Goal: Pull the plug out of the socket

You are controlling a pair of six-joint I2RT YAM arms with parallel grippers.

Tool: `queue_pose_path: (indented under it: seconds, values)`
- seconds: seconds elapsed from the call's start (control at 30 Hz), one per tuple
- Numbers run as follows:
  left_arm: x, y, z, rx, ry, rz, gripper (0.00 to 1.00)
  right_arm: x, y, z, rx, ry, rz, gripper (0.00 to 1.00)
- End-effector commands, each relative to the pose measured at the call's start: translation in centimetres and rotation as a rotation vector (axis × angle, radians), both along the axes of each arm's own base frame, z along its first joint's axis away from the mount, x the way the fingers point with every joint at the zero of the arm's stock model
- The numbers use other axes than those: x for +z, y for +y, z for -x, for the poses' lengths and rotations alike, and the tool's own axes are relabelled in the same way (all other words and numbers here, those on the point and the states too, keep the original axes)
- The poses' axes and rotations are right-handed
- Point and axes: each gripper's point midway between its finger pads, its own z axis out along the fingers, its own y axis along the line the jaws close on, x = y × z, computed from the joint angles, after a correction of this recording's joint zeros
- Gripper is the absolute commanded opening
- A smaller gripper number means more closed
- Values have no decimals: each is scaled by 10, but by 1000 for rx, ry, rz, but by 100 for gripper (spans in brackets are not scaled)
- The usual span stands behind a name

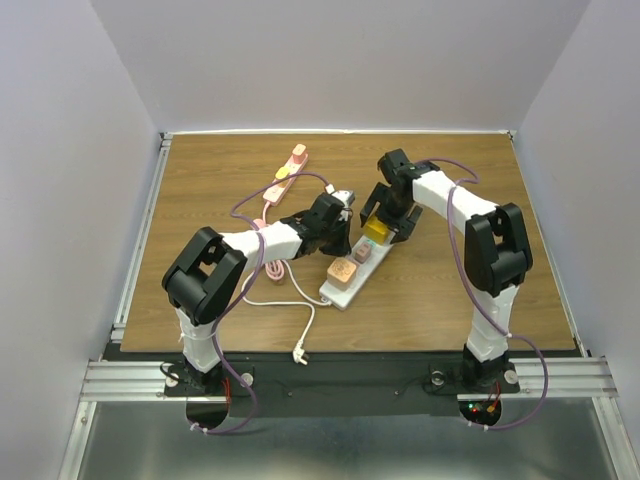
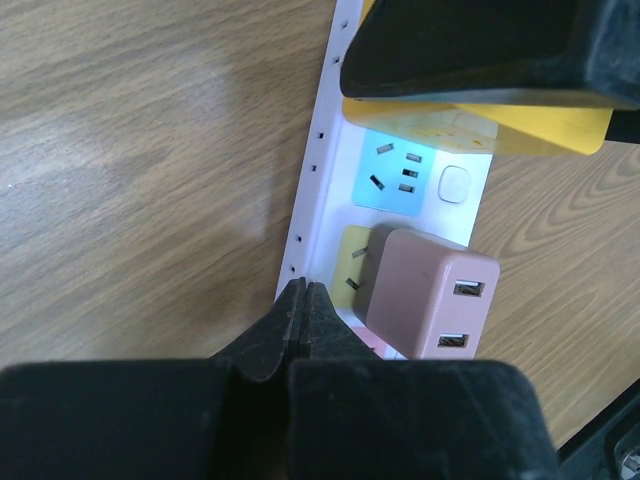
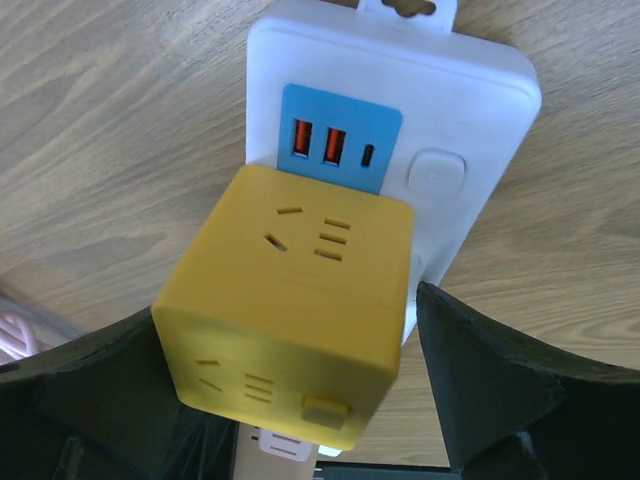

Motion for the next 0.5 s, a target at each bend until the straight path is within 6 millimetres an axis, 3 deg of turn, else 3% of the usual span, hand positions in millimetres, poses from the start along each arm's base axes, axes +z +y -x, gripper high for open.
queue_pose_path:
  seconds: [0.0,0.07,0.1,0.13,0.2,0.23,0.3,0.33,0.43,0.47]
  values:
    - [19,0,11,0,7,7,0,12,6,-9,35,-26,-4,91]
    - [23,-1,11,10,7,21,0,15,9,-18,69,-50,1,82]
    - [23,0,9,19,6,20,0,27,13,-30,80,-90,-10,81]
    - [25,0,9,30,6,26,0,22,15,-36,92,-88,-4,81]
    - [32,5,5,72,-9,26,0,27,13,-57,122,-132,44,85]
    - [31,8,3,88,-17,13,0,27,13,-57,129,-133,47,91]
    - [37,19,-4,158,-24,6,0,35,-1,-68,98,-139,135,100]
    - [49,27,-11,198,-45,15,0,43,-15,-70,62,-147,197,100]
    - [66,49,-26,309,-98,15,0,58,-33,-70,-9,-181,229,100]
    - [80,57,-32,338,-123,35,0,73,-36,-71,-19,-222,225,100]
